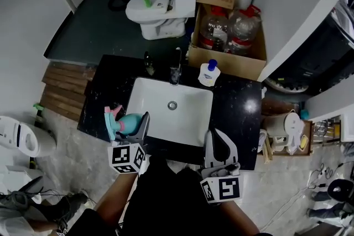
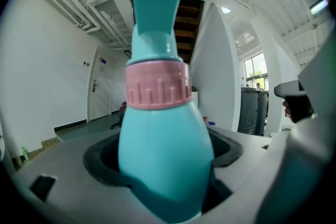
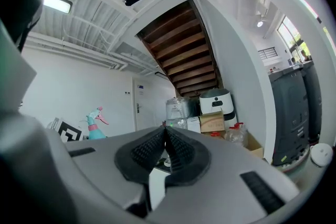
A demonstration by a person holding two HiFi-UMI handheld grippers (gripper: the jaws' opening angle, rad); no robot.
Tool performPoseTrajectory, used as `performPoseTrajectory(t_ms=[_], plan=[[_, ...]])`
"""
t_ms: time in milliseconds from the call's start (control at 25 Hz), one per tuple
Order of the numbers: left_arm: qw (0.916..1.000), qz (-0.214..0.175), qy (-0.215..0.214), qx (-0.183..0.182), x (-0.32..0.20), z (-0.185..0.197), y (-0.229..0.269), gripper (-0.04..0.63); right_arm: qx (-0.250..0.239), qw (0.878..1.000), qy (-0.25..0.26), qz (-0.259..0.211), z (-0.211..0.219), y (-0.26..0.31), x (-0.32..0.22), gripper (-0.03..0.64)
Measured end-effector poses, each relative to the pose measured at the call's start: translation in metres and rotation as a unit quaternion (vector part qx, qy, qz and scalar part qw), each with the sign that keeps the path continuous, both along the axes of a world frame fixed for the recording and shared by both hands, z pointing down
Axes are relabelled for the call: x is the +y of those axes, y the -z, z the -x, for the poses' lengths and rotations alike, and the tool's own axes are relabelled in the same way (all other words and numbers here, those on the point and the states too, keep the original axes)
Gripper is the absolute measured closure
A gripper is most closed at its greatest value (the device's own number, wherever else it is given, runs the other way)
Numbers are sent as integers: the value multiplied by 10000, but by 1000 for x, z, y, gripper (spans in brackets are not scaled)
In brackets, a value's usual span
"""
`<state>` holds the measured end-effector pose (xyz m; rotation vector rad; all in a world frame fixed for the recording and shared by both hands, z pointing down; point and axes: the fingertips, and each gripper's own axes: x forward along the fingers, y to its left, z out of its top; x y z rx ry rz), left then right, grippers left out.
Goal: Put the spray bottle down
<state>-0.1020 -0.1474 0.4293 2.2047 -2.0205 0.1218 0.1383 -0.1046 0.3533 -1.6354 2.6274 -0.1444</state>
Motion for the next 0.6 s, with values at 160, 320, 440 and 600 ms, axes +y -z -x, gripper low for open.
performPoseTrajectory(t_ms=[160,320,440,600], plan=[[9999,53,-102,-56,-22,26,-7,172,140,9999,54,-8,38,-5,-24,601],[9996,158,-215,-113,-47,56,-17,172,145,9994,282,118,87,-11,-48,601],[9990,261,-339,-116,-64,79,-29,172,180,9993,296,154,121,-15,-64,601],[9980,329,-529,-127,-92,101,-44,172,249,9993,187,228,153,-21,-84,601]])
